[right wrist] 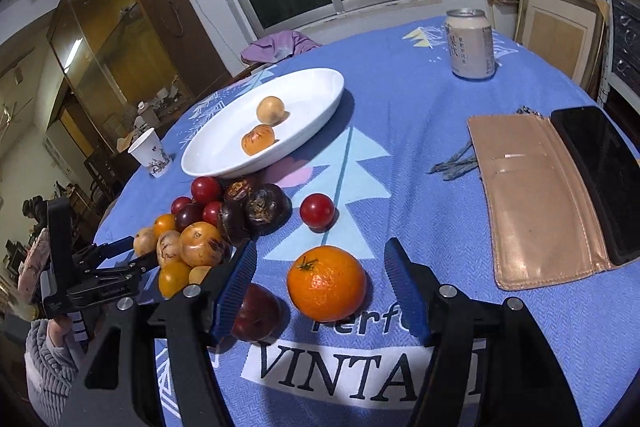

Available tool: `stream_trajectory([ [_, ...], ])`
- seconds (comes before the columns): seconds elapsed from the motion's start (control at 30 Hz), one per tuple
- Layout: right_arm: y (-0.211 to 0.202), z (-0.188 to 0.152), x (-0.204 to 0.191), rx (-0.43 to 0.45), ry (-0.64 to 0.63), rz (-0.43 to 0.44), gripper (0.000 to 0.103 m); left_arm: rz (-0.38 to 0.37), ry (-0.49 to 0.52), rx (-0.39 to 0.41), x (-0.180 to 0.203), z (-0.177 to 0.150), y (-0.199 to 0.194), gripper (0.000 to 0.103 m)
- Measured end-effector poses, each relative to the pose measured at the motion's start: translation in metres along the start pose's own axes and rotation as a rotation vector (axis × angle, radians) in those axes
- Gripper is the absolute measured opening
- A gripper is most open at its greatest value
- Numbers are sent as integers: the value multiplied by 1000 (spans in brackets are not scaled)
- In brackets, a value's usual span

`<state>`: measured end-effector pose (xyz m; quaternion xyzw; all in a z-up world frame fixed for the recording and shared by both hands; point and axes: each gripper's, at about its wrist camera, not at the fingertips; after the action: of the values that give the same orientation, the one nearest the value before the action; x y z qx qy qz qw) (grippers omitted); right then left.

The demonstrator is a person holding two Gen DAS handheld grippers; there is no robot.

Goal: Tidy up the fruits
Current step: 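Grasp another pale yellow fruit with the left gripper while the right moves to a mandarin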

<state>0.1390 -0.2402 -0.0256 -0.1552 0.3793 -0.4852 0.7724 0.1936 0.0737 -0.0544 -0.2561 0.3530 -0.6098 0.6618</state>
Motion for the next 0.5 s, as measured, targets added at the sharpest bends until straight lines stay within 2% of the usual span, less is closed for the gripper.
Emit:
stream_trajectory([
  [0.1, 2, -3, -1, -14, -9, -18, 67, 2, -21, 10, -4, 3, 1, 86],
  [0.3, 2, -11, -7, -23, -51, -54, 67, -10, -9, 31, -1, 3, -3, 73],
  [0.5, 7, -13, -11, -40, -83, -95, 67, -27, 0, 35, 0, 2, -4, 68],
])
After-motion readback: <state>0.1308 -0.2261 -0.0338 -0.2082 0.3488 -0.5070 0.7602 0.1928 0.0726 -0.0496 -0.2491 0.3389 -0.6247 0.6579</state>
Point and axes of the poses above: each gripper's, at about its wrist camera, not at the fingertips, and y roughly the way its jaws point, x to its right, z to its top, and after that the axes turned 8 degrees about z, right-handed
